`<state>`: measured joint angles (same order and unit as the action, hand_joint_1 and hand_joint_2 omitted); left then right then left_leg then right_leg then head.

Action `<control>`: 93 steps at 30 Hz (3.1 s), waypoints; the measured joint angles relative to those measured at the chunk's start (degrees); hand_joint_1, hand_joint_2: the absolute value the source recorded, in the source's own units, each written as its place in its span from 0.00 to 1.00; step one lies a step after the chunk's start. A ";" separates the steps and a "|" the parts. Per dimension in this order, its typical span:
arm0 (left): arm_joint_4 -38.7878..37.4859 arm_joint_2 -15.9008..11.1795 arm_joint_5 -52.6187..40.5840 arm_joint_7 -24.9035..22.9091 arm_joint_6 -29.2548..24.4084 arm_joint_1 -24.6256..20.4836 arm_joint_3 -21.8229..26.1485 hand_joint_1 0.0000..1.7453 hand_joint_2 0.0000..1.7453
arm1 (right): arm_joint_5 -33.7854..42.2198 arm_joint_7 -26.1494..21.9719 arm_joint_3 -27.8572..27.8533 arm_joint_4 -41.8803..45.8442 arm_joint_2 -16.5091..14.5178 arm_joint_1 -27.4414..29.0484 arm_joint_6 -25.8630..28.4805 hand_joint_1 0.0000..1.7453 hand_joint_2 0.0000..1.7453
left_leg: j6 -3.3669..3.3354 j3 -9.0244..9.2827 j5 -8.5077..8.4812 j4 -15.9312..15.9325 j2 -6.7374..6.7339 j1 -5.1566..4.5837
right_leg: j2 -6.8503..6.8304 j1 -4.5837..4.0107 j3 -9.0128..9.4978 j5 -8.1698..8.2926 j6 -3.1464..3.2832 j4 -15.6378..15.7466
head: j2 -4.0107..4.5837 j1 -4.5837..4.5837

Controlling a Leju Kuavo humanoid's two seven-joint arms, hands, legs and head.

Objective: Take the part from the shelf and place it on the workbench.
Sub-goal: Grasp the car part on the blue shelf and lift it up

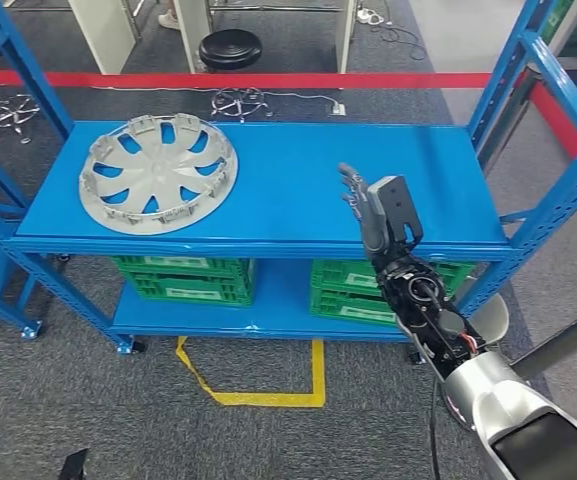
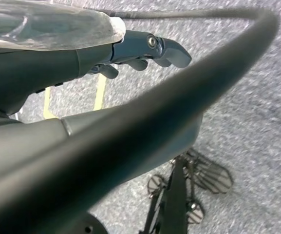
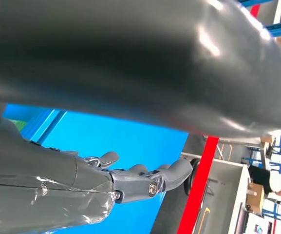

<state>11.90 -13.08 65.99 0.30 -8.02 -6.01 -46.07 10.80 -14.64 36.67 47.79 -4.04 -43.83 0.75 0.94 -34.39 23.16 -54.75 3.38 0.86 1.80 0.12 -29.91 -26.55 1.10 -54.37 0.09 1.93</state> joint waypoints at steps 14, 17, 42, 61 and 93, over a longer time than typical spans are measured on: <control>-0.01 -0.27 0.18 -0.11 -0.05 -0.20 0.00 0.00 0.00 | -0.51 0.26 0.29 -0.82 -0.54 -0.13 -0.02 0.00 0.00 | 0.67 -0.90 0.22 -0.85 -4.84 0.69 | -5.46 0.41 1.12 -1.52 -1.93 -0.46 | 0.00 -2.89; -0.01 -0.27 0.33 -0.14 -0.05 -0.15 0.00 0.00 0.00 | -0.53 0.31 0.39 -0.82 -0.62 -0.16 -0.01 0.00 0.00 | -0.52 -0.68 0.29 -0.69 -3.72 0.69 | -4.31 0.81 0.07 -4.09 -2.55 -3.57 | 0.00 -1.99; -0.01 -0.31 0.70 -0.39 -0.05 -0.19 0.00 0.00 0.00 | -1.13 0.28 0.37 -0.93 -0.90 0.42 0.00 0.00 0.00 | 1.24 -0.12 0.60 -0.80 -5.91 0.35 | -5.29 -0.46 0.52 -0.26 0.11 0.11 | 0.00 -2.64; -0.01 -0.34 0.49 0.59 0.48 -0.06 -0.04 0.00 0.00 | -1.64 -0.85 -1.02 -1.38 -1.00 0.82 -0.06 0.00 0.00 | 0.26 5.39 4.90 0.79 -2.38 0.00 | -1.61 -0.53 -1.27 0.77 -0.05 -0.61 | 0.00 0.45; -0.03 0.08 0.94 0.75 -0.39 0.03 -0.67 0.00 0.00 | -1.32 -0.20 -2.19 -0.34 -0.36 1.09 0.14 0.00 0.00 | -0.42 10.39 8.66 -1.40 -1.84 -0.45 | -0.36 -1.55 -3.17 4.38 1.23 0.10 | 0.01 -0.03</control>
<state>11.87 -12.99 66.93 1.05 -8.41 -5.99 -46.75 9.48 -14.84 34.47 47.45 -4.39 -42.74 0.90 0.51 -24.00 31.82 -56.15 1.54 0.42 1.44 -1.43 -33.08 -22.17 2.33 -54.27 0.09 1.90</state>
